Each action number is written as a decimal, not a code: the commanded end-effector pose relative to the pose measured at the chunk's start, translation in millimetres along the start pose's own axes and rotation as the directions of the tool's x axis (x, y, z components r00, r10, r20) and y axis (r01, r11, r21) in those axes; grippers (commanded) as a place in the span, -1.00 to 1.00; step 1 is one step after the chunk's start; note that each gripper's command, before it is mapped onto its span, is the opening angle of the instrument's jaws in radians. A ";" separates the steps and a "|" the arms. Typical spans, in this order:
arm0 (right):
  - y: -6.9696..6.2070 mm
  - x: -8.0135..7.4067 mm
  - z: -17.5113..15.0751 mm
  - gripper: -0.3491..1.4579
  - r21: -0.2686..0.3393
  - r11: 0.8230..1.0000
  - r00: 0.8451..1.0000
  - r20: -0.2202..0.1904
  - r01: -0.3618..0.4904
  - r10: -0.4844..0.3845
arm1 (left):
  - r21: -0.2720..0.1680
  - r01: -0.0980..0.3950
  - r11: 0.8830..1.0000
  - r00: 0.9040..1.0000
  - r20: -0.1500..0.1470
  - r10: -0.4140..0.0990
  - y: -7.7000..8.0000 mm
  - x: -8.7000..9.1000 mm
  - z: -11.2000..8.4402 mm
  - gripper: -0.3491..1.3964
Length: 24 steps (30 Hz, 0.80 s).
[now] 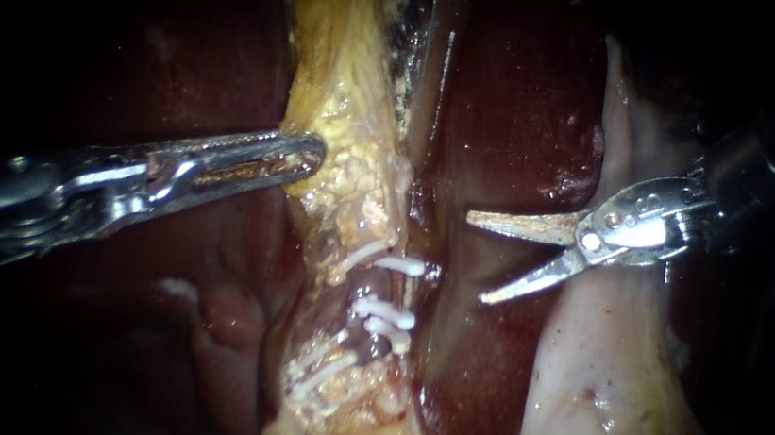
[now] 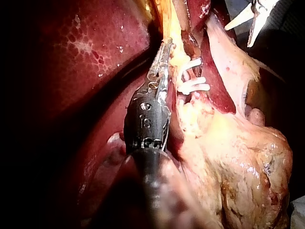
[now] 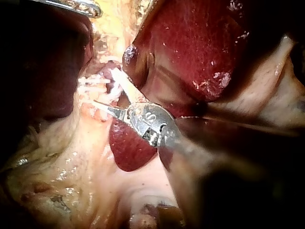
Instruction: Go to the cutting position right tube
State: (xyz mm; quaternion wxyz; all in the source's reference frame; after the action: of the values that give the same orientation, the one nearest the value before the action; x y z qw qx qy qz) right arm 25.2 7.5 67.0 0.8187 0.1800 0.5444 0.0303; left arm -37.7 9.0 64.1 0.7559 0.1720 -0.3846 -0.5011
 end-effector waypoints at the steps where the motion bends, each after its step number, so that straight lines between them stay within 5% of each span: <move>1: 0.0 0.0 0.0 0.97 0.000 1.000 1.000 0.000 0.000 0.000 | 0.000 0.001 1.000 1.000 0.000 -0.001 0.0 0.0 0.0 -1.00; 7: -0.2 -0.2 0.2 0.97 0.014 1.000 1.000 -0.004 0.008 -0.008 | 0.004 0.001 1.000 1.000 -0.002 -0.001 0.1 -0.1 -0.2 -1.00; 12: -1.1 -1.1 1.2 0.97 0.050 0.993 0.994 -0.013 -0.105 0.106 | 0.010 0.003 1.000 1.000 -0.008 -0.003 0.4 -1.0 -1.9 -1.00; 16: -1.7 -2.3 2.8 0.95 0.089 0.976 0.980 -0.001 -0.198 0.199 | -0.001 0.007 1.000 1.000 -0.008 -0.007 0.8 -2.1 -3.9 -1.00; 24: -2.5 -6.0 6.5 0.89 0.139 0.926 0.936 0.070 -0.352 0.345 | -0.016 0.022 1.000 0.999 0.037 -0.021 1.2 -4.4 -8.8 -1.00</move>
State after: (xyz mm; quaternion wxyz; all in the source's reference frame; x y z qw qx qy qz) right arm 28.5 1.8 74.0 0.7965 0.3385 0.4833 0.1322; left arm -31.0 12.5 56.9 0.7443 0.1611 -0.3924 -0.5158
